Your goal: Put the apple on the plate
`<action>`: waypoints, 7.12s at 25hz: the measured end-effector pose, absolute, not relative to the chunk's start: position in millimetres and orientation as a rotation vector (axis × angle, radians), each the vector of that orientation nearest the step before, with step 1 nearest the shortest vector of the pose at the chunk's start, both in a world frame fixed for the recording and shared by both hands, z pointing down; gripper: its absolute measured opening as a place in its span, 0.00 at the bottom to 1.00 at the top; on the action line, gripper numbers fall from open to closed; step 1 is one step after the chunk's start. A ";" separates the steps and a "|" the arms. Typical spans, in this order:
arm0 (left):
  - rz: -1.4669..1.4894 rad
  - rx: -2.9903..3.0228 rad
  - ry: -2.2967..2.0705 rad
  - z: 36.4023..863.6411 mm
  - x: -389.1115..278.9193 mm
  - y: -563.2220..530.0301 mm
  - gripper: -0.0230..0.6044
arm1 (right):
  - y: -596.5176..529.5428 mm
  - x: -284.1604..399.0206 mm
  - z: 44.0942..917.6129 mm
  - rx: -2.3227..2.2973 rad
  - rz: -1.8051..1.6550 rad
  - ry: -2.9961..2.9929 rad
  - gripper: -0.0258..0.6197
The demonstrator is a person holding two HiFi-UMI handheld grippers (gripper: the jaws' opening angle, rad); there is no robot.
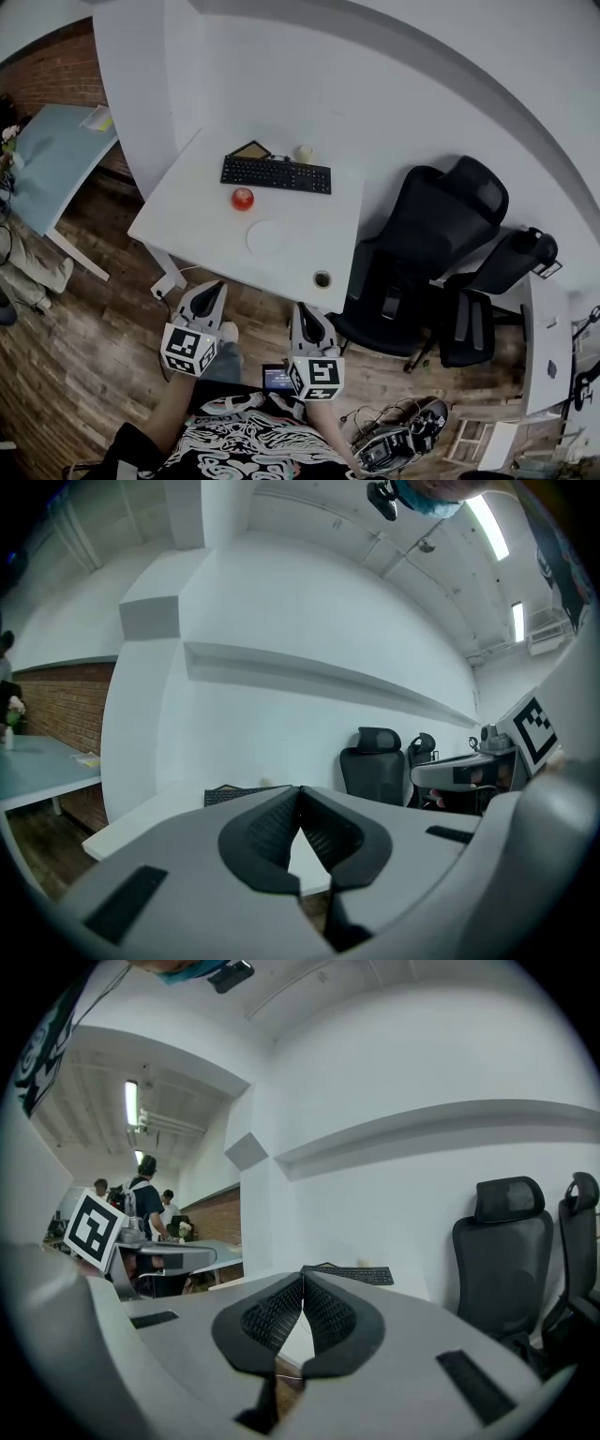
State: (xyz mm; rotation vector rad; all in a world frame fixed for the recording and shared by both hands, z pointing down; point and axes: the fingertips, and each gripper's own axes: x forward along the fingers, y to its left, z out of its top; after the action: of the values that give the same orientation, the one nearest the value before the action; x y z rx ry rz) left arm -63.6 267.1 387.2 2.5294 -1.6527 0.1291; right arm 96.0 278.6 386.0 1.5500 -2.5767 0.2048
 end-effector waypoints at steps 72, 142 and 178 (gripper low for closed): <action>0.364 2.408 -1.631 512.2 -139.0 -37.3 0.06 | -33.4 17.8 496.2 1.345 0.502 -2.526 0.08; 0.631 2.489 -1.277 607.8 -98.4 -136.8 0.68 | -88.8 -1.6 579.8 1.112 0.536 -2.446 0.08; 0.535 2.552 -1.385 508.4 -103.6 -105.8 0.67 | -56.6 21.6 505.5 1.247 0.400 -2.505 0.08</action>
State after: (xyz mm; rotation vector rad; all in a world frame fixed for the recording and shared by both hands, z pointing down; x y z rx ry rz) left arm -103.6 -105.8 508.4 2.5517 -1.3851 0.5351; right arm 21.6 -56.6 505.5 1.2467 -2.5052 0.4003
